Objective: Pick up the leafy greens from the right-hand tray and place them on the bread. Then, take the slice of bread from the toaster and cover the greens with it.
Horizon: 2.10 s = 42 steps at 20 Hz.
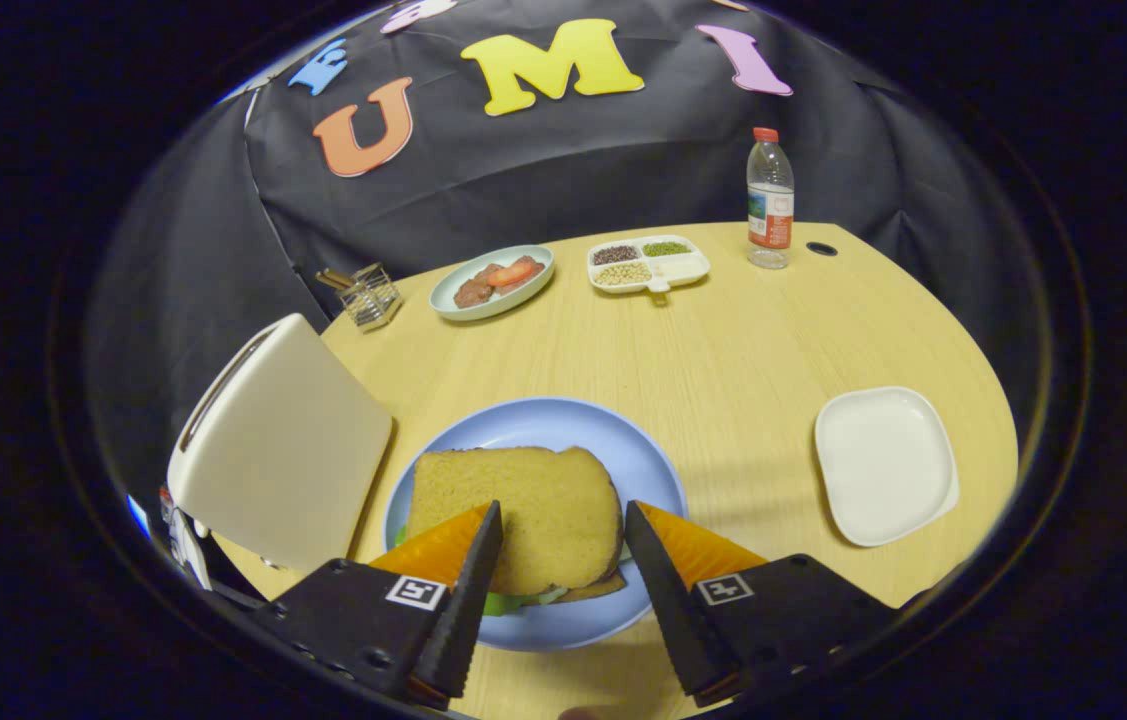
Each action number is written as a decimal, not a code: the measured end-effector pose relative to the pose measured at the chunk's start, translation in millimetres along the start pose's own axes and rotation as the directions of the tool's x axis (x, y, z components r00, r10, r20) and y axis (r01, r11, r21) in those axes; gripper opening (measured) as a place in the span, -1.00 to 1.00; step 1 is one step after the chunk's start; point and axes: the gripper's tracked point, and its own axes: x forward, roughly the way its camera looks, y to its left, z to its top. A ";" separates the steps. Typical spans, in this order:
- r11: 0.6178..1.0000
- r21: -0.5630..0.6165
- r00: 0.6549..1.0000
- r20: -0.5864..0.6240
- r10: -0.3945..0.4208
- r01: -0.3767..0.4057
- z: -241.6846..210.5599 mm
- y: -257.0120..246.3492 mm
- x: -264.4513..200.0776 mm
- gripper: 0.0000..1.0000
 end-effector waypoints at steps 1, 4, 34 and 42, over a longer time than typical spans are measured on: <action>1.000 -0.010 1.000 0.000 0.002 -0.002 2.2 -1.6 0.6 0.55; 0.999 -0.051 0.999 0.037 0.006 -0.004 17.4 -1.5 -6.3 0.74; 0.979 -0.015 0.806 0.570 -0.159 0.204 131.5 13.4 -285.7 0.92; 0.978 -0.002 0.801 0.575 -0.169 0.208 126.8 19.0 -292.0 0.92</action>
